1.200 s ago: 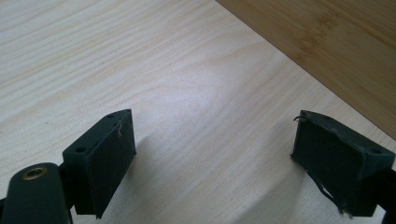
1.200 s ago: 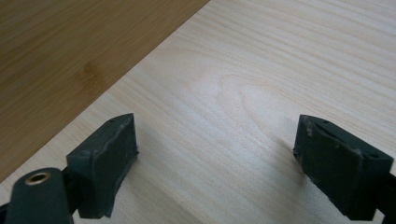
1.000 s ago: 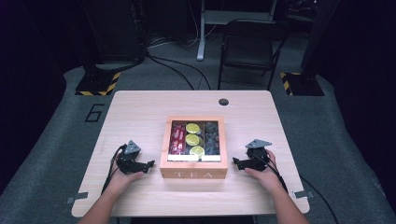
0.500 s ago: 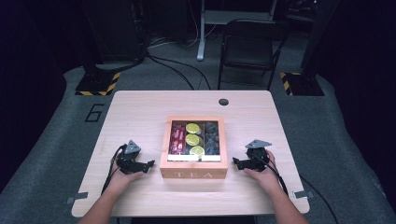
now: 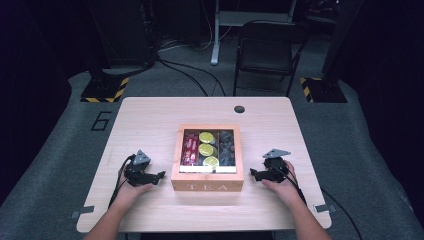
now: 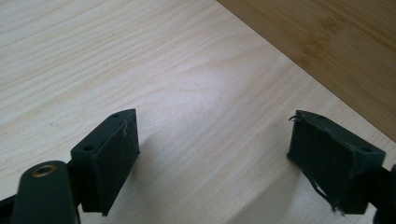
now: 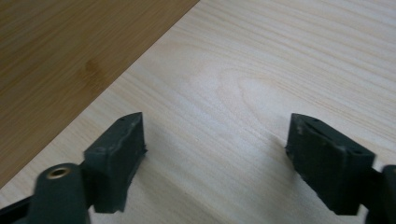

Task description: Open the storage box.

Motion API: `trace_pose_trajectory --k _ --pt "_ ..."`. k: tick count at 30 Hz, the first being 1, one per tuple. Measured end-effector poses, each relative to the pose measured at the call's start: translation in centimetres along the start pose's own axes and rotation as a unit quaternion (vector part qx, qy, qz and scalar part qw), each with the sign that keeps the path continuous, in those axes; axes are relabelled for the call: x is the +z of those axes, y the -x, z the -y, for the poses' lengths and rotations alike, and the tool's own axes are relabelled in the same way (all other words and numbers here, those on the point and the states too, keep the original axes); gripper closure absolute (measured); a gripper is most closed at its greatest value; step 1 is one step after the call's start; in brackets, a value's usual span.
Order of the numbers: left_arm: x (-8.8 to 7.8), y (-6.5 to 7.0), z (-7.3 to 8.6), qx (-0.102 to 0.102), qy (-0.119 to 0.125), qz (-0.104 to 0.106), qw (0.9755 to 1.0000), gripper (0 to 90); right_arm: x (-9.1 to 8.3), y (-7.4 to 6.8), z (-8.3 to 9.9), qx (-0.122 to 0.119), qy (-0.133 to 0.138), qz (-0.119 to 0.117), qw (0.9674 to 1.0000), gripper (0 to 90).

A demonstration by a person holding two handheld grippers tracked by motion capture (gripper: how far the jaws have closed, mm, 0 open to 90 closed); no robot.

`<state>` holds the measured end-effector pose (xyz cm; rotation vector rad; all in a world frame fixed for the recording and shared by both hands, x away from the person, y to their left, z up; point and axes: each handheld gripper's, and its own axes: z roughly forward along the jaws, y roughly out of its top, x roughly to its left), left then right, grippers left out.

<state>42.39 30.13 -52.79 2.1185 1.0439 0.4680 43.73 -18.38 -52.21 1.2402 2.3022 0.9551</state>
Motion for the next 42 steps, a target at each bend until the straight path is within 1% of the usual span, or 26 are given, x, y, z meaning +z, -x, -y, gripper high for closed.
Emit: trace_pose_trajectory --k 3,4,5,7,8,9,10,11,12,13,15,17,18,19,20,24,25,27,32,33,34,35,36,37,39,42 --pt "0.0 0.1 0.0 -0.003 0.005 -0.004 1.0000 20.7 -0.3 0.2 -0.1 -0.011 -0.010 -0.004 0.9999 30.5" --pt "-0.2 0.0 -0.1 -0.002 -0.002 0.000 1.0000 23.3 -0.4 0.2 -0.2 -0.010 -0.009 -0.005 0.9999 32.4" --pt "-0.2 0.0 -0.1 -0.004 -0.003 0.001 1.0000 24.3 -0.5 0.1 -0.2 0.003 -0.011 -0.006 0.9999 32.4" --pt "-0.3 0.0 -0.1 -0.009 -0.003 0.000 1.0000 26.8 -0.6 0.1 -0.3 -0.001 -0.004 -0.004 1.0000 33.5" --pt "-0.4 0.0 -0.2 -0.014 -0.008 0.002 0.9999 27.4 -0.8 0.1 -0.4 0.007 -0.002 -0.001 1.0000 33.8" --pt "-0.5 0.0 -0.3 -0.015 -0.010 0.002 0.9998 27.8 -1.2 0.2 -0.6 0.001 0.002 -0.006 1.0000 34.4" --pt "-0.5 0.0 -0.3 -0.026 -0.012 0.005 0.9996 27.8 -1.2 0.2 -0.6 0.001 0.002 -0.006 1.0000 34.4" --pt "-0.6 0.0 -0.3 -0.026 -0.013 0.007 0.9996 28.4 -1.3 0.1 -0.6 0.006 0.006 -0.005 0.9999 34.6" --pt "-0.7 0.0 -0.4 -0.030 -0.014 0.010 0.9994 29.1 -1.5 0.2 -0.7 -0.001 0.005 -0.005 1.0000 34.9" --pt "-0.7 0.1 -0.4 -0.036 -0.008 0.009 0.9993 29.6 -1.6 0.1 -0.8 0.000 0.012 -0.002 0.9999 35.3" --pt "-1.0 0.1 -0.5 -0.042 -0.009 0.016 0.9989 30.3 -1.8 -0.1 -0.9 0.002 0.015 -0.002 0.9999 35.9" --pt "-1.1 0.2 -0.6 -0.043 -0.007 0.019 0.9988 30.7 -1.9 0.0 -0.9 -0.004 0.015 -0.001 0.9999 36.2" --pt "-1.1 0.2 -0.6 -0.042 -0.003 0.016 0.9990 31.3 -2.1 0.0 -1.1 -0.008 0.016 -0.005 0.9998 36.4" --pt "-1.1 0.2 -0.6 -0.045 0.001 0.016 0.9989 31.4 -2.2 -0.1 -1.1 0.000 0.021 -0.005 0.9998 36.7" --pt "-1.2 0.2 -0.7 -0.045 0.000 0.020 0.9988 31.6 -2.4 -0.1 -1.2 -0.004 0.020 -0.007 0.9998 37.1" --pt "-1.4 0.4 -0.9 -0.047 0.004 0.021 0.9987 33.1 -2.7 -0.3 -1.4 -0.008 0.027 -0.007 0.9996 37.9" --pt "-1.6 0.5 -0.9 -0.047 0.002 0.027 0.9985 33.5 -2.9 -0.4 -1.4 -0.009 0.028 -0.008 0.9995 38.4" --pt "-1.6 0.6 -1.0 -0.045 0.003 0.027 0.9986 33.6 -3.0 -0.5 -1.5 -0.004 0.029 -0.009 0.9995 38.6" --pt "-1.9 1.0 -1.2 -0.032 0.004 0.024 0.9992 34.7 -3.5 -0.6 -1.6 -0.008 0.041 -0.009 0.9991 39.2" --pt "-1.9 1.1 -1.3 -0.032 0.010 0.021 0.9992 34.8 -3.6 -0.7 -1.7 -0.007 0.041 -0.012 0.9991 39.2" --pt "-2.0 1.1 -1.3 -0.035 0.008 0.025 0.9990 34.8 -3.7 -0.8 -1.7 -0.004 0.043 -0.012 0.9990 39.2" --pt "-2.1 1.2 -1.4 -0.039 0.012 0.024 0.9989 34.8 -3.8 -0.8 -1.8 -0.002 0.045 -0.014 0.9989 39.2" --pt "-2.2 1.2 -1.4 -0.040 0.013 0.027 0.9987 34.9 -4.0 -0.8 -1.8 -0.008 0.047 -0.015 0.9987 39.3" --pt "-2.2 1.3 -1.5 -0.043 0.015 0.027 0.9986 35.3 -4.2 -1.1 -1.9 -0.004 0.054 -0.018 0.9983 39.2" --pt "-2.3 1.5 -1.5 -0.042 0.018 0.022 0.9987 35.6 -4.3 -1.1 -2.0 -0.005 0.057 -0.019 0.9982 39.2" --pt "-2.5 1.6 -1.6 -0.036 0.011 0.019 0.9991 35.7 -4.6 -1.4 -2.2 -0.007 0.063 -0.026 0.9977 39.3"
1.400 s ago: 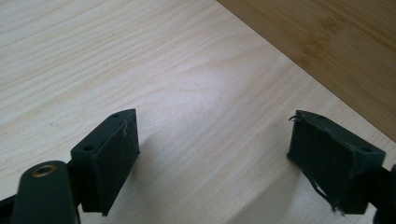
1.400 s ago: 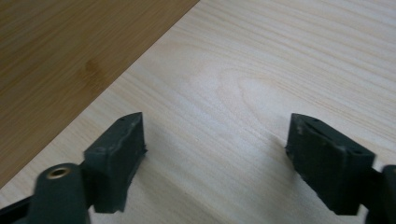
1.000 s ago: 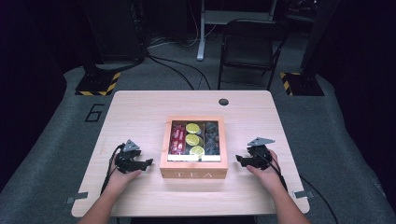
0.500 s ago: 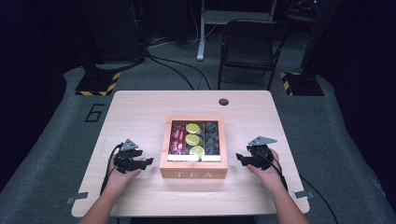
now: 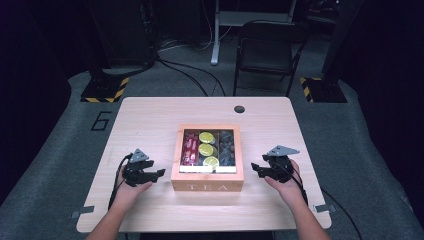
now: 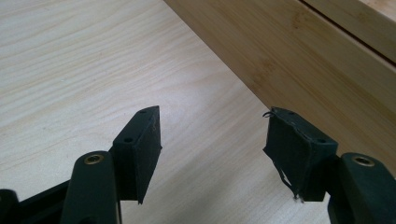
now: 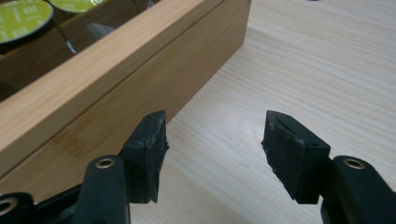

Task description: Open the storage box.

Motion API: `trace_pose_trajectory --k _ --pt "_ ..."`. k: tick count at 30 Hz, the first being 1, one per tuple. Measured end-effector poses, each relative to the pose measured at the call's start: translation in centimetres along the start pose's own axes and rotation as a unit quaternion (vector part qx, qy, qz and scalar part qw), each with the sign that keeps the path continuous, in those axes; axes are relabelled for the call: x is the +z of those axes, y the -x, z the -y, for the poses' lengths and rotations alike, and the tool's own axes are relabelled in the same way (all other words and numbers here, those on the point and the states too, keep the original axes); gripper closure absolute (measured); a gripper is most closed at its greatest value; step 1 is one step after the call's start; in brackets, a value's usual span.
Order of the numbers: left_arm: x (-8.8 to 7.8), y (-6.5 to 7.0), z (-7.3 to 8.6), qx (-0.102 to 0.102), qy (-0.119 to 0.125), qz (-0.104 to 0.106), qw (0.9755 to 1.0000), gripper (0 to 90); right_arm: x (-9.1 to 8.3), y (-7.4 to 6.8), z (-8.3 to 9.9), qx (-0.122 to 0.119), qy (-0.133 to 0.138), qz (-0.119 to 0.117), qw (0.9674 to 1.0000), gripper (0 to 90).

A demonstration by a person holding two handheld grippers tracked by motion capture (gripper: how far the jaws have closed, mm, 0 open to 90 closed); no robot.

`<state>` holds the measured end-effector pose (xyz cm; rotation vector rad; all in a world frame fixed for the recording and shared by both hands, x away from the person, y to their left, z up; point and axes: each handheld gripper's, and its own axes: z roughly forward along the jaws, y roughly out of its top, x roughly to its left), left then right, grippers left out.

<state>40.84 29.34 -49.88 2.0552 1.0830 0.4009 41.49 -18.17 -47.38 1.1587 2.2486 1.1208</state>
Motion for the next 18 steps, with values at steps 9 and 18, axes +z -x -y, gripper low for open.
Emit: trace_pose_trajectory --k 9,18 --pt "-0.6 0.4 -0.2 -0.004 0.007 -0.005 1.0000 36.4 -0.6 -1.2 -0.6 -0.013 0.016 -0.014 0.9997 39.2" --pt "-1.7 0.7 -0.5 -0.021 0.027 0.000 0.9994 37.4 -1.3 -1.9 -1.1 -0.017 0.026 -0.016 0.9994 39.2"
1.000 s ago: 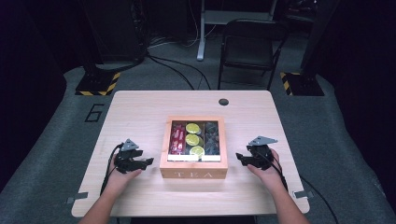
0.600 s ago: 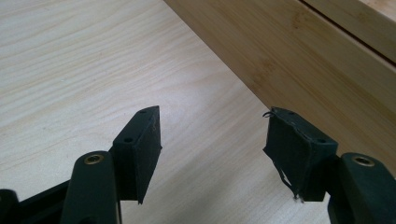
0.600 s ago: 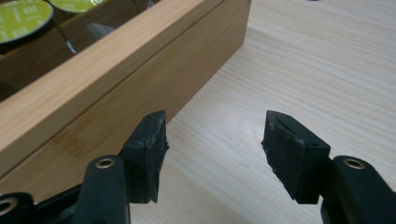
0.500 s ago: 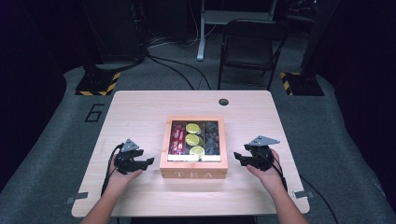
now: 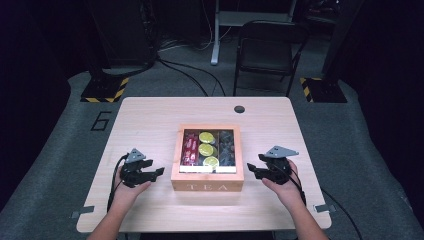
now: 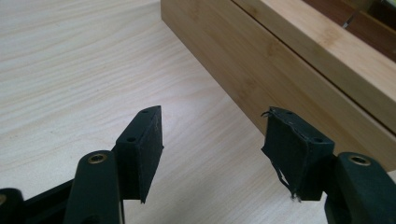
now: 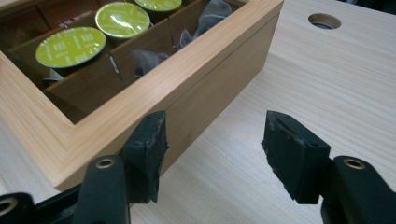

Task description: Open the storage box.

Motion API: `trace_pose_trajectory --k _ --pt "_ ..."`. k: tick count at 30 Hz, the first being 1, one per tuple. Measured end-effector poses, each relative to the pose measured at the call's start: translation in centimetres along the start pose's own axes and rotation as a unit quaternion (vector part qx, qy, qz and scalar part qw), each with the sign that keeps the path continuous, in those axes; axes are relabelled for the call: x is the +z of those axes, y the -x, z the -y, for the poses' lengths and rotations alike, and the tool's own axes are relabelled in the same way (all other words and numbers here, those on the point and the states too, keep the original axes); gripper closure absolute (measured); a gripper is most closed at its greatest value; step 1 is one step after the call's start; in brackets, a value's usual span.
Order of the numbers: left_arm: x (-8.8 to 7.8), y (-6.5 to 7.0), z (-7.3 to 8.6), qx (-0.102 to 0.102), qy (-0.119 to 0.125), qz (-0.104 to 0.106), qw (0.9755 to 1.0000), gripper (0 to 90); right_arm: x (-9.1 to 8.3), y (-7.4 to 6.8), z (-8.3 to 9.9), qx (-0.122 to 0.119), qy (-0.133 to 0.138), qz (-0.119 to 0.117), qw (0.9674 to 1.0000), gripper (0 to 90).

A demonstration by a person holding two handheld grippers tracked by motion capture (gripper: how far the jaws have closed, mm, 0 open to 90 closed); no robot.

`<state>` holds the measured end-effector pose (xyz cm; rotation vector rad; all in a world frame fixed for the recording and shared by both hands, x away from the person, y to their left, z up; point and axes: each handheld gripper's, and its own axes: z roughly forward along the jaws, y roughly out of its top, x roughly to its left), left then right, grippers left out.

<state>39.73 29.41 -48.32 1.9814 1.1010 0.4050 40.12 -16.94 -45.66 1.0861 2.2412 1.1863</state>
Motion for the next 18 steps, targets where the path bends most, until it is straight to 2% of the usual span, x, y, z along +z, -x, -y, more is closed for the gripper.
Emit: trace_pose_trajectory --k 3,5,6,11,13,16,18 --pt "-0.4 0.1 -0.1 -0.003 0.005 0.000 1.0000 37.4 -0.4 -0.4 -0.2 0.002 0.004 0.001 1.0000 39.2" --pt "-0.6 0.2 -0.1 -0.006 0.008 0.001 1.0000 37.4 -0.6 -0.6 -0.3 -0.006 0.007 0.000 1.0000 39.2" --pt "-0.7 0.2 -0.1 -0.007 0.010 0.002 0.9999 37.4 -0.7 -0.8 -0.3 0.000 0.008 -0.001 1.0000 39.2" --pt "-1.0 0.5 -0.2 -0.007 0.015 0.009 0.9998 37.4 -1.3 -1.6 -0.3 -0.010 0.013 -0.002 0.9999 39.2" --pt "-1.2 0.8 -0.3 -0.004 0.016 0.013 0.9998 37.4 -1.5 -2.0 -0.2 -0.006 0.013 -0.004 0.9999 39.2" --pt "-1.4 1.1 -0.4 -0.001 0.019 0.019 0.9996 37.3 -1.9 -2.4 -0.2 -0.016 0.016 -0.005 0.9997 39.2" --pt "-1.4 1.5 -0.5 0.000 0.021 0.016 0.9997 37.4 -2.2 -2.8 -0.1 -0.014 0.019 -0.006 0.9997 39.2"
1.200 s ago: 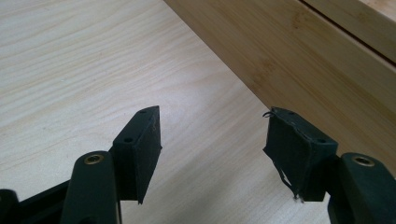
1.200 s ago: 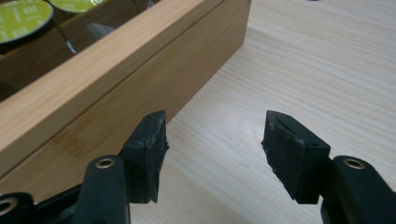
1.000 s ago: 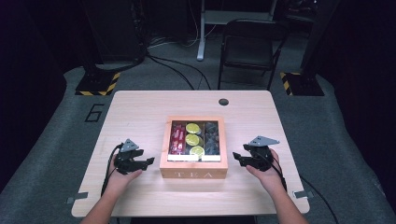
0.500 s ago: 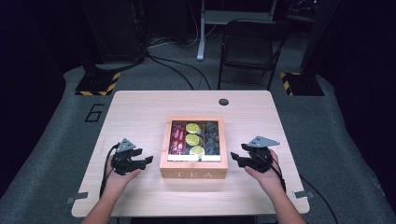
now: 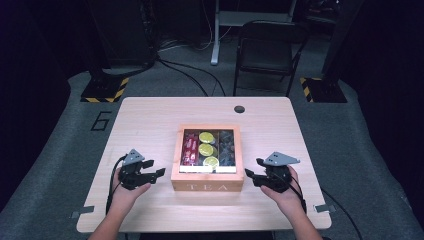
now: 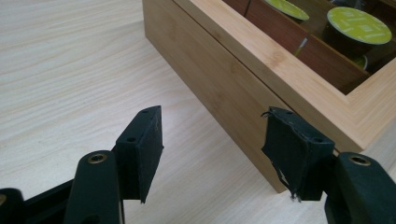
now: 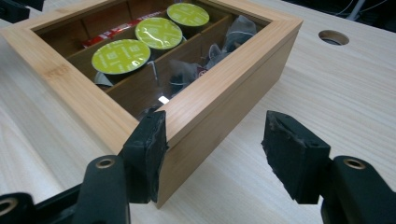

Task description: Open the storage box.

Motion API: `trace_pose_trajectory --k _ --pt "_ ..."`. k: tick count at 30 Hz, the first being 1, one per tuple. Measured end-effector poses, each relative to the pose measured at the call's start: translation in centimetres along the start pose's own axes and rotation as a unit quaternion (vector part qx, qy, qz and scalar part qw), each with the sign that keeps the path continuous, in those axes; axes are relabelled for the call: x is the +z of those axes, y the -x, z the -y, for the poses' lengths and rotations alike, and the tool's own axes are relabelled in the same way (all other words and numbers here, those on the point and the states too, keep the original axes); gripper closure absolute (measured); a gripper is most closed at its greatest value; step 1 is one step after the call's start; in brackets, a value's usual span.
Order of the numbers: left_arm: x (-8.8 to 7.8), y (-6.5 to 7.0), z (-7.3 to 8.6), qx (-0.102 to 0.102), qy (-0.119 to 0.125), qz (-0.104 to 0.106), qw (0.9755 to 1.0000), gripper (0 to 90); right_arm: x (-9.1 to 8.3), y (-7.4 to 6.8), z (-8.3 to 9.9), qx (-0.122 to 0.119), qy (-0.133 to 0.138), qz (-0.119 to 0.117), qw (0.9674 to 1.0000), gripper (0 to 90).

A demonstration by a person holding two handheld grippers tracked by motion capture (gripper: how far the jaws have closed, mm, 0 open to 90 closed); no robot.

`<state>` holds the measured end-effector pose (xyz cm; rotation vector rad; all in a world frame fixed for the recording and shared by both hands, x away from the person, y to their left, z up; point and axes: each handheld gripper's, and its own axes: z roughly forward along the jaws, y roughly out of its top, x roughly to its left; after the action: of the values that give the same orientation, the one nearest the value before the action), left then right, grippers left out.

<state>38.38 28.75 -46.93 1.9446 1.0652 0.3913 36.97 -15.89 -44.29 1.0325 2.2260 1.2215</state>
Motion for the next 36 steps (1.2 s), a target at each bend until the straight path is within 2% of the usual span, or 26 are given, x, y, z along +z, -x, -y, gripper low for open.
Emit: trace_pose_trajectory --k 6,10,16,21,29,36 --pt "-0.4 0.6 -0.3 0.004 0.000 0.001 1.0000 37.4 -0.6 -0.9 0.1 -0.009 0.006 -0.003 0.9999 39.2" --pt "-0.6 1.0 -0.4 0.004 0.012 0.002 0.9999 37.4 -0.9 -1.3 0.1 -0.020 0.010 -0.006 0.9997 39.2" --pt "-1.1 1.9 -0.5 0.013 0.012 0.014 0.9997 37.1 -1.3 -1.8 0.1 -0.013 0.017 -0.013 0.9997 39.2" --pt "-1.5 3.0 -0.5 0.024 0.014 0.027 0.9992 36.7 -1.4 -2.2 0.2 -0.015 0.018 -0.020 0.9995 39.1" --pt "-2.0 4.5 -0.2 0.030 0.025 0.040 0.9985 36.5 -1.4 -3.0 0.4 -0.021 0.017 -0.025 0.9993 38.6" --pt "-1.9 5.4 -0.1 0.041 0.018 0.049 0.9978 35.8 -1.7 -4.1 0.6 -0.025 0.016 -0.032 0.9991 37.7"
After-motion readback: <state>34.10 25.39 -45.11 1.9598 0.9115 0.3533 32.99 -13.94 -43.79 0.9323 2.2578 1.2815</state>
